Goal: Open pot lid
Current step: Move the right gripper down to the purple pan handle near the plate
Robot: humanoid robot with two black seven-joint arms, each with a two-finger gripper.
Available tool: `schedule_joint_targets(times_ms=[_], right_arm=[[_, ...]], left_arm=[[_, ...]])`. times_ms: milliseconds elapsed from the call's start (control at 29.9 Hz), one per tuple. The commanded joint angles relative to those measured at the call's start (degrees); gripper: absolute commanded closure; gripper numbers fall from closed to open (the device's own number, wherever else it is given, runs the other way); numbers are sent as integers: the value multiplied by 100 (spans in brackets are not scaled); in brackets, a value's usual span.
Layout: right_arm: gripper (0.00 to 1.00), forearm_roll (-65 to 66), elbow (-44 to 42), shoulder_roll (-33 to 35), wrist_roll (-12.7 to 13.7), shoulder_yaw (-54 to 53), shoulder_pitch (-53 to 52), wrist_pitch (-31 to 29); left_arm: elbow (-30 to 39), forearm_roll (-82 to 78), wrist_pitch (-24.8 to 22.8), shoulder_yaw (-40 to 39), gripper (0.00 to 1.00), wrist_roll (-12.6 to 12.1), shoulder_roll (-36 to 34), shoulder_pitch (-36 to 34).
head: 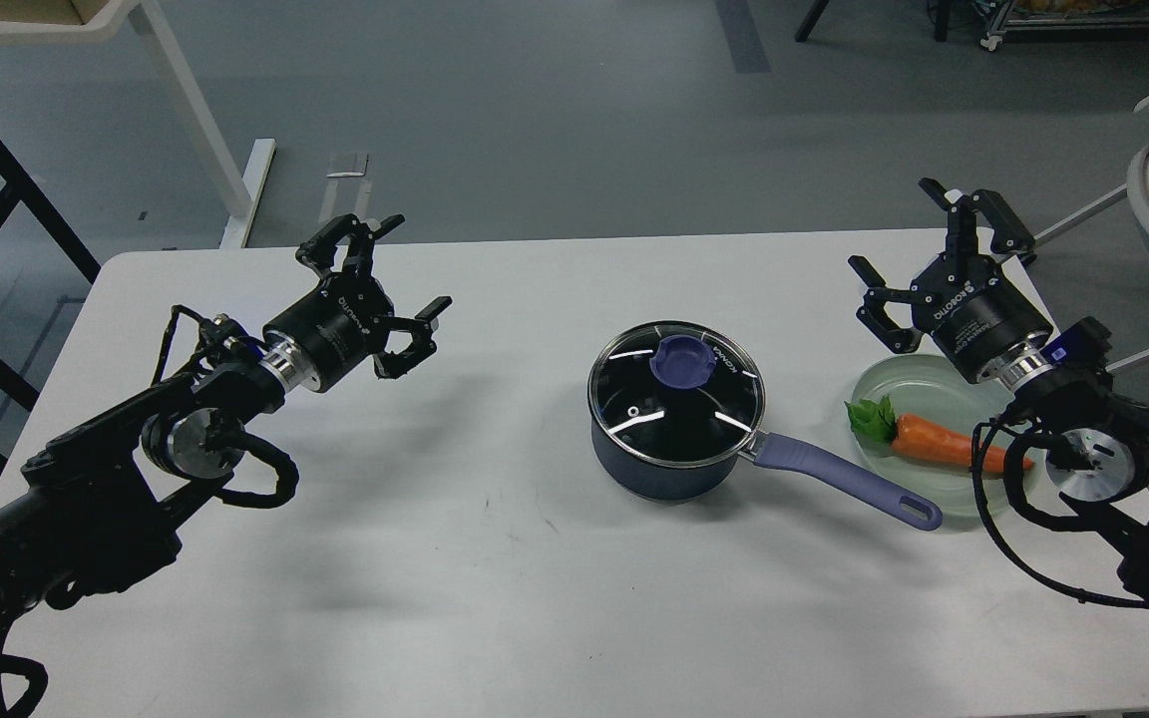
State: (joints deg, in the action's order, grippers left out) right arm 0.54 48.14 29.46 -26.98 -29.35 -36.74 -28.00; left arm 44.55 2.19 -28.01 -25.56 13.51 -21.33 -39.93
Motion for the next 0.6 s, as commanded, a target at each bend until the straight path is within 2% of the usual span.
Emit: schedule_joint_targets(times_ms=[0, 201, 368, 435, 568], right_arm=[[0, -1, 20, 25, 0, -18, 0, 0], [0, 8, 352, 182, -18, -18, -9, 0], [0, 297, 1275, 1271, -27, -44, -18, 0], [0, 831, 1635, 1912, -27, -167, -105, 0], [0, 2025, 2049, 2572, -35, -448, -412, 0]], left_arm=[[-34, 0, 1, -45, 1, 3, 15, -6], [-104, 0, 1, -2, 1, 3, -82, -94], [-376, -17, 164, 104, 1, 29, -617, -428], [-613, -8, 146, 95, 1, 47, -767, -586], [-702, -43, 137, 104, 1, 64, -864, -683]])
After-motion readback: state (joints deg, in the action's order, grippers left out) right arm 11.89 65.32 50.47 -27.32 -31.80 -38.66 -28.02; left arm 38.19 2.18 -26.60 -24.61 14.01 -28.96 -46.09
